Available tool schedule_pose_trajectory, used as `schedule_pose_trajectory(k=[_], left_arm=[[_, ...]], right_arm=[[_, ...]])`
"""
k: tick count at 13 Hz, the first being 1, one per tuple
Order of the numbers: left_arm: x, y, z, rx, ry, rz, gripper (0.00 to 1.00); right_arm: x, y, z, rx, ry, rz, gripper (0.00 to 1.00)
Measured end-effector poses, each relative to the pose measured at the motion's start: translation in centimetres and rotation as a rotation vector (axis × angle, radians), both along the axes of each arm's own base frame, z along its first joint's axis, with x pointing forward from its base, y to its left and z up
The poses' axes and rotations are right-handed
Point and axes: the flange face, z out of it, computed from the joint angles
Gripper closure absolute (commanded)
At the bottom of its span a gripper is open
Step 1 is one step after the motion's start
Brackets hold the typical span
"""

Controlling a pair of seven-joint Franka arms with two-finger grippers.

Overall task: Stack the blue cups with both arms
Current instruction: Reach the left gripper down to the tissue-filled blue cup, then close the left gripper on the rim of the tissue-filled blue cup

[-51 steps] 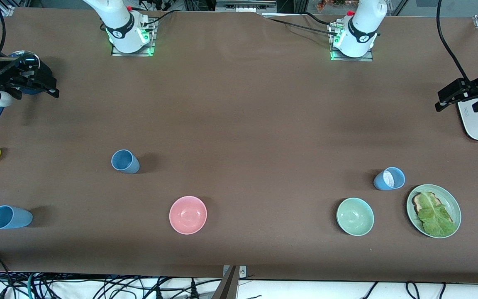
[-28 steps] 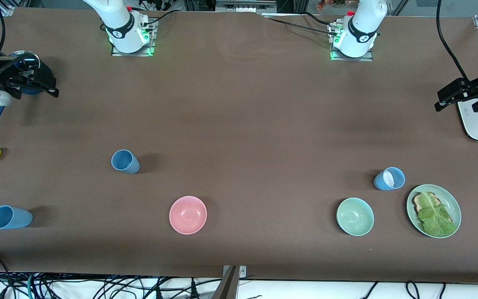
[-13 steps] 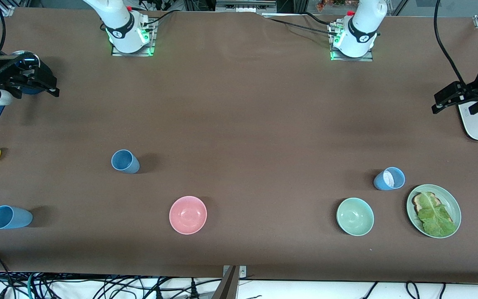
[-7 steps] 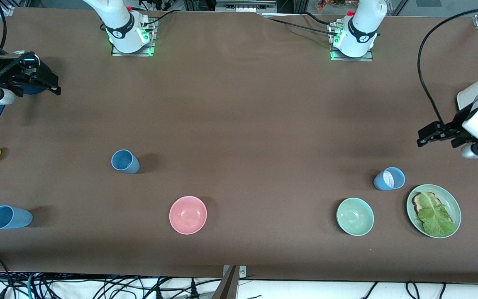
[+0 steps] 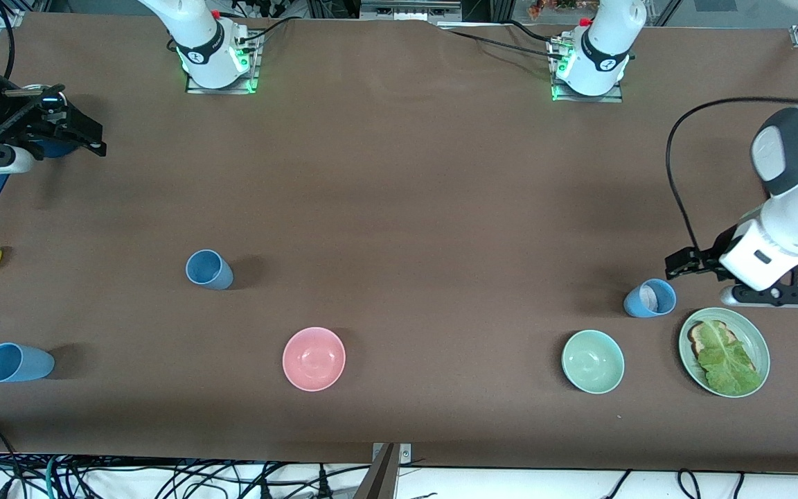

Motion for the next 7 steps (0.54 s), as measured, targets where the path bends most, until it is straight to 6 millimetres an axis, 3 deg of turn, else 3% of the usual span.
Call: schedule_pose_trajectory(k=[3,7], left_arm=[[-0.7,1.3,-5.3,0.029,0.000,-0.016,0.01],[-1.0,3.3,-8.2,0.035,-0.001,-0.024,0.00]], right_arm=[[0.0,0.3,0.0,0.000,0.001,0.005,0.00],[-0.1,0.9,0.0,0.000,0.001,0.017,0.00]])
